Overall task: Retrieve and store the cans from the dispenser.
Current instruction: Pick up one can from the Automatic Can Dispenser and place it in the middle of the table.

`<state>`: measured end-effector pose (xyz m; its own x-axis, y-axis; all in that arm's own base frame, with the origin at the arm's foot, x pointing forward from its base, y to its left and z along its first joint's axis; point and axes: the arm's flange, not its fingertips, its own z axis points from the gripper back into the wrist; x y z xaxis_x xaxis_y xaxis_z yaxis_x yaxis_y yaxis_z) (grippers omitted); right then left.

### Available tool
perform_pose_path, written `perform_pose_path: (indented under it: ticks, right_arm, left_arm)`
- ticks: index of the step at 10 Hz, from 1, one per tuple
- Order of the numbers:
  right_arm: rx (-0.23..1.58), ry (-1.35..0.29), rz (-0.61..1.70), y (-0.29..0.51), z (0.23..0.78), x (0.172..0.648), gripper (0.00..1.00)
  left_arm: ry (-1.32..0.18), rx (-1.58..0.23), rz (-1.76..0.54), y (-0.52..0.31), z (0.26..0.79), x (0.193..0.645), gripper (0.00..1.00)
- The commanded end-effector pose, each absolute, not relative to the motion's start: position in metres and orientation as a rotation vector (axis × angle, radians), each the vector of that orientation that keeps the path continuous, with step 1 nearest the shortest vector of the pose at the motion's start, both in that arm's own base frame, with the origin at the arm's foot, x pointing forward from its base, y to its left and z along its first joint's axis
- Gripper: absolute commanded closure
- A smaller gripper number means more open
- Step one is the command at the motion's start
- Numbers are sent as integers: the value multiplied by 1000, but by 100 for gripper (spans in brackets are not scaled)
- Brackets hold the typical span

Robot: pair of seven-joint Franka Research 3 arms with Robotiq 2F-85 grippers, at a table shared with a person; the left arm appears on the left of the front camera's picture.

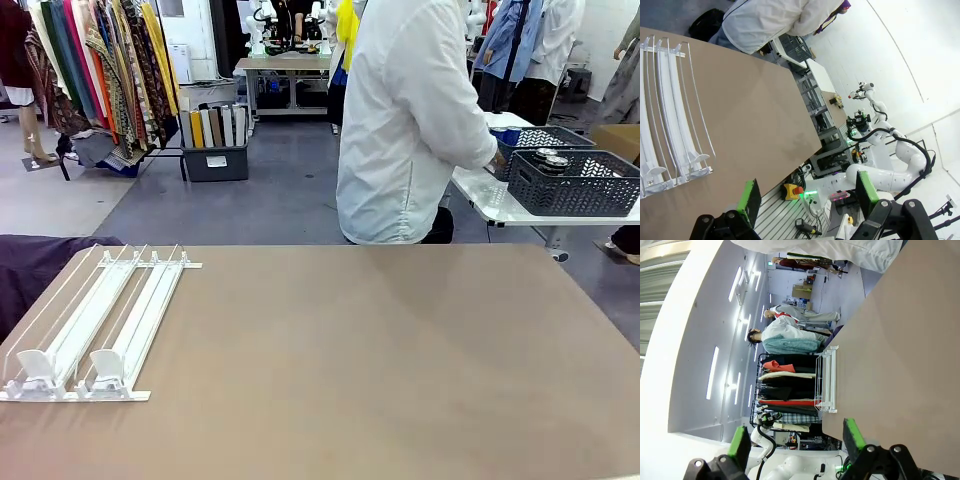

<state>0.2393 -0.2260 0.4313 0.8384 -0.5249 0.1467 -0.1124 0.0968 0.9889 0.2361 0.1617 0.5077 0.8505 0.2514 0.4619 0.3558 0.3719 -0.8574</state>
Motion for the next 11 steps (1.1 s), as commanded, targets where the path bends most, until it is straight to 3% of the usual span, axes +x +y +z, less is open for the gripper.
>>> perform_pose_path:
  ticks: [1,11]
  right_arm:
    - [1465,-564,-308,-226,433,241,0]
    - [1465,-564,-308,-226,433,241,0]
  left_arm:
    - [-607,-1221,-86,162,509,238,0]
    - [-607,-1221,-86,162,509,238,0]
